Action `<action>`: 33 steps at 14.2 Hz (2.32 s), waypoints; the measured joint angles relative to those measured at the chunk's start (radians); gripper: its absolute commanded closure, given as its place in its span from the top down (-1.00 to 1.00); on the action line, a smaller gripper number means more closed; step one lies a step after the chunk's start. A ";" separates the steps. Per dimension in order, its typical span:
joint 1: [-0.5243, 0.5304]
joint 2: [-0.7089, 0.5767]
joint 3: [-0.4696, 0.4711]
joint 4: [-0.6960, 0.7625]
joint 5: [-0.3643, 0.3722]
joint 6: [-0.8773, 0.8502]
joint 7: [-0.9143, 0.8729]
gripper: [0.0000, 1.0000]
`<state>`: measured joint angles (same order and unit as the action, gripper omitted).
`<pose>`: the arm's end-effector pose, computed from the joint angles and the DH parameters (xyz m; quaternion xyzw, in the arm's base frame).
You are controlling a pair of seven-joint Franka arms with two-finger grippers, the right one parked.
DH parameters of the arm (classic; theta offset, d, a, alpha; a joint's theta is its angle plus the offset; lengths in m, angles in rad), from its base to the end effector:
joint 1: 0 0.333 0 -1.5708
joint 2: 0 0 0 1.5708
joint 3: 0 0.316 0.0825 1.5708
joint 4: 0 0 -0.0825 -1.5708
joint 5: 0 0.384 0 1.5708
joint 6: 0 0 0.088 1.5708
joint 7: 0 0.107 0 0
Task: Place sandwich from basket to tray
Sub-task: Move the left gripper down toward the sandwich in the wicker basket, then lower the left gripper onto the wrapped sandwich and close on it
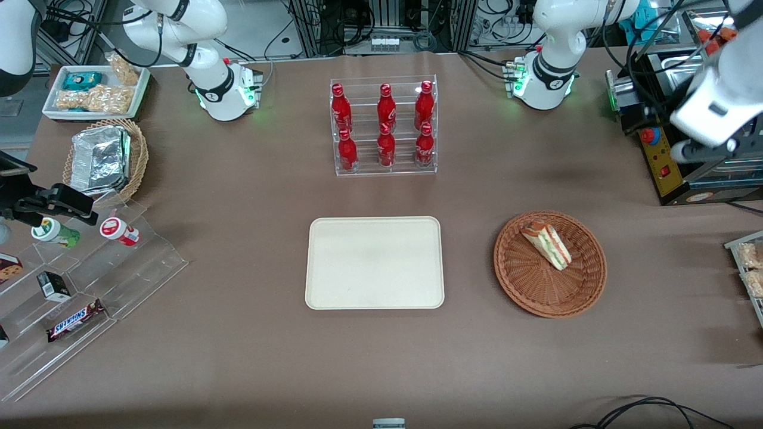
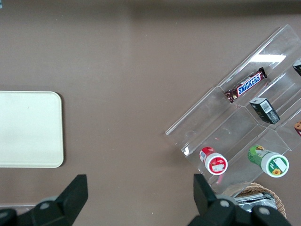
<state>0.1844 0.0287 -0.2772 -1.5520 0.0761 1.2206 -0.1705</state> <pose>0.5196 -0.0363 0.5949 -0.9824 -0.0440 0.1725 0.0568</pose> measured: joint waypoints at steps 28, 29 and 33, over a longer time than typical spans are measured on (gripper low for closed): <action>-0.065 0.494 -0.011 -0.219 0.022 0.730 -0.772 1.00; -0.066 0.494 -0.011 -0.242 0.022 0.762 -0.772 1.00; -0.067 0.494 -0.011 -0.345 0.023 0.895 -0.837 -0.41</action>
<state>0.1178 0.5231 -0.2883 -1.8965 0.0988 2.1158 -1.0078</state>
